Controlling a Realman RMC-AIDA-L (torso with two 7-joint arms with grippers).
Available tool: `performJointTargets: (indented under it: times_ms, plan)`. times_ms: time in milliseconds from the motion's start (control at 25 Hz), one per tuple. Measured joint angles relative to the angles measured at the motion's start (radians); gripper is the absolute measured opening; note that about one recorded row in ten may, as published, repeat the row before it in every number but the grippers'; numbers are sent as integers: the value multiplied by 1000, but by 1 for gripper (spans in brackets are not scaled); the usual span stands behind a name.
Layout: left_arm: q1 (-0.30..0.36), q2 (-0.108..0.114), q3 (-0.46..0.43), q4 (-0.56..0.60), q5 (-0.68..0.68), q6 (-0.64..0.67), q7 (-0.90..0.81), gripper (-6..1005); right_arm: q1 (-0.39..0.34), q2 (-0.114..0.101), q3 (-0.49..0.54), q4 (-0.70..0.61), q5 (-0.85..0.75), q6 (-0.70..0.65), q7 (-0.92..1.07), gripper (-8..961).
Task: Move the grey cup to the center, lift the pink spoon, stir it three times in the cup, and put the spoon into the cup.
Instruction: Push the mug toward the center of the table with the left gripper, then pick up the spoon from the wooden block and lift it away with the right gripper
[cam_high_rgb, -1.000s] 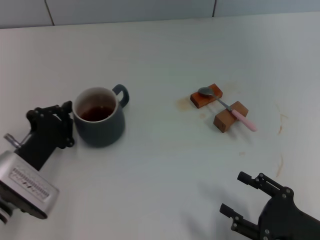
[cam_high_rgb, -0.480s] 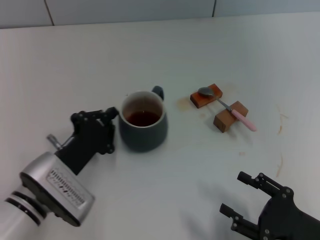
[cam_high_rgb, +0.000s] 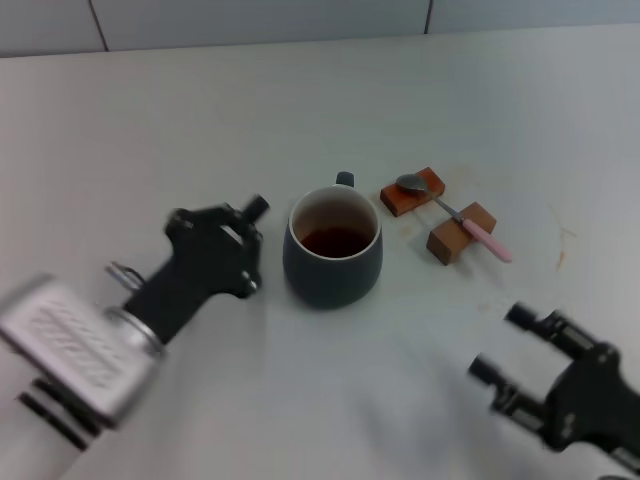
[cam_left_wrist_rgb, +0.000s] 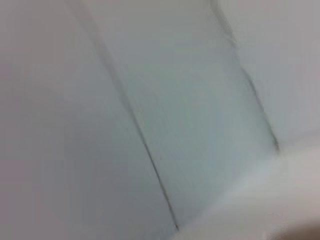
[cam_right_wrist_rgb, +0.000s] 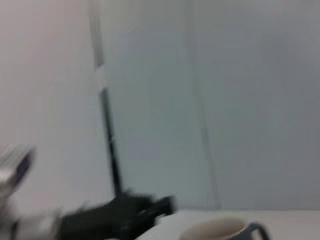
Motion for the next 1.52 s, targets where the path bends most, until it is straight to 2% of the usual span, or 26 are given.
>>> performJointTargets:
  times_ms: [40, 80, 120, 160, 200, 240, 280, 320, 400, 440, 480, 600, 680, 880, 1400, 1520]
  plan:
    - [3, 5, -3, 8, 5, 36, -79, 15, -2, -3, 26, -4, 0, -9, 66, 739]
    - [5, 16, -7, 32, 14, 98, -227, 16, -4, -13, 75, -28, 0, -15, 254, 739]
    - [5, 16, -7, 32, 14, 98, -227, 17, -4, -13, 75, -28, 0, -15, 254, 739]
    - [5, 16, -7, 32, 14, 98, -227, 18, -4, -17, 92, -42, 1, -13, 346, 739]
    - [2, 24, -6, 67, 36, 152, -327, 18, -3, -21, 105, -57, 1, -7, 433, 739]
    - [-25, 30, 1, 215, 140, 335, -487, 19, -1, -25, 112, -67, 1, 3, 504, 739]
    - [-31, 27, 8, 258, 167, 392, -489, 41, 7, -35, 120, -92, -2, 38, 654, 739]
    - [-31, 27, 8, 258, 167, 392, -489, 63, 7, -35, 120, -92, -2, 38, 654, 739]
    - [-34, 25, 17, 284, 180, 427, -485, 106, 22, -46, 117, -112, -10, 88, 785, 738]
    - [-39, 24, 59, 322, 186, 456, -479, 128, 29, -50, 117, -114, -11, 117, 835, 738]
    - [-39, 24, 59, 322, 186, 456, -479, 181, 42, -55, 117, -117, -12, 175, 910, 738]
    - [-40, 23, 70, 336, 186, 456, -478, 338, 49, -53, 120, -123, -12, 210, 938, 738]
    - [-43, 13, 78, 381, 187, 450, -470, 443, 59, -46, 125, -127, -6, 261, 961, 738]
    - [-35, 13, 70, 396, 187, 445, -456, 649, 84, -42, 125, -129, -8, 299, 985, 738]
    - [-38, 10, 69, 417, 186, 406, -447, 866, 131, -23, 120, -130, -10, 351, 986, 738]
    - [-38, 10, 69, 416, 185, 404, -446, 867, 146, -18, 119, -131, -10, 369, 983, 738]
